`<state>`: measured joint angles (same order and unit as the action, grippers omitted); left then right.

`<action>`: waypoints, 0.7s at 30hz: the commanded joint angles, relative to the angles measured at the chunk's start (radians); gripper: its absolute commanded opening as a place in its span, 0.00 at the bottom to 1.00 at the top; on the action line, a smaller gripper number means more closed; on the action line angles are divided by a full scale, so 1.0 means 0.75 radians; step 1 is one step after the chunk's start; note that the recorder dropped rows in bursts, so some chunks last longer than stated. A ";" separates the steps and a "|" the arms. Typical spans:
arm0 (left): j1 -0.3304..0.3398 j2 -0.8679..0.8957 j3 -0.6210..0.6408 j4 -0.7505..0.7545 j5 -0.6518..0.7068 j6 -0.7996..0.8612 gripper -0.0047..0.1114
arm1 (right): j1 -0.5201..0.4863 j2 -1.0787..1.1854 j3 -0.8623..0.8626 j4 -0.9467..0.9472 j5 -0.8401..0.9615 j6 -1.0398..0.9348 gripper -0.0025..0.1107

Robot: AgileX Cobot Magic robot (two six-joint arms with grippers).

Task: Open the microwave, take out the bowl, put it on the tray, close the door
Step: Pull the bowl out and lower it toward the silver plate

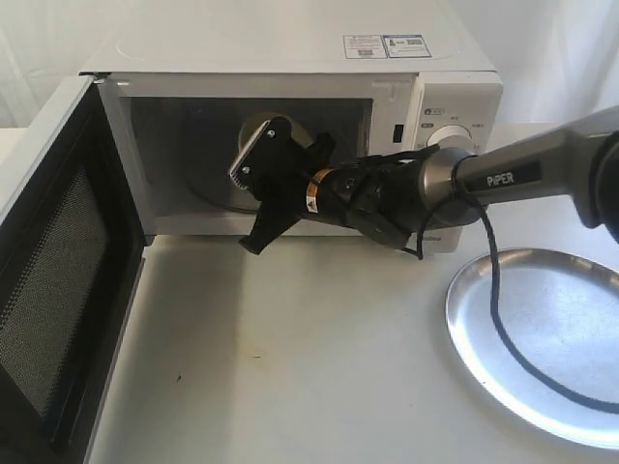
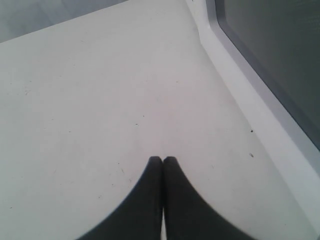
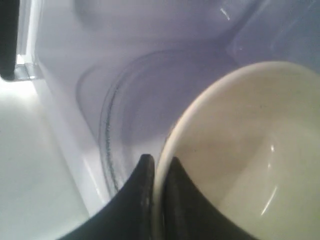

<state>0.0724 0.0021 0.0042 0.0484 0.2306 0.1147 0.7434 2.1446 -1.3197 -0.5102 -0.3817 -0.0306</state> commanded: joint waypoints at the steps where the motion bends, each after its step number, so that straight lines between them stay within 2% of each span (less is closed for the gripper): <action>1: -0.005 -0.003 -0.006 -0.005 0.001 -0.008 0.04 | 0.061 -0.133 0.057 -0.007 0.173 0.144 0.02; 3: -0.005 -0.003 -0.006 -0.005 0.001 -0.008 0.04 | 0.105 -0.227 0.097 -0.018 0.340 0.152 0.02; 6: -0.005 -0.003 -0.006 -0.005 0.001 -0.008 0.04 | 0.187 -0.376 0.159 -0.093 0.681 0.124 0.02; 12: -0.005 -0.003 -0.006 -0.005 0.001 -0.008 0.04 | 0.282 -0.627 0.255 -0.081 1.382 0.032 0.02; 18: -0.005 -0.003 -0.006 -0.005 0.001 -0.008 0.04 | 0.283 -0.699 0.349 0.018 1.657 0.051 0.02; 21: -0.005 -0.003 -0.006 -0.005 0.001 -0.008 0.04 | 0.281 -0.678 0.401 0.002 1.695 0.077 0.02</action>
<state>0.0724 0.0021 0.0042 0.0484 0.2306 0.1147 0.9536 1.6306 -1.0481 -0.5005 0.8562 0.0144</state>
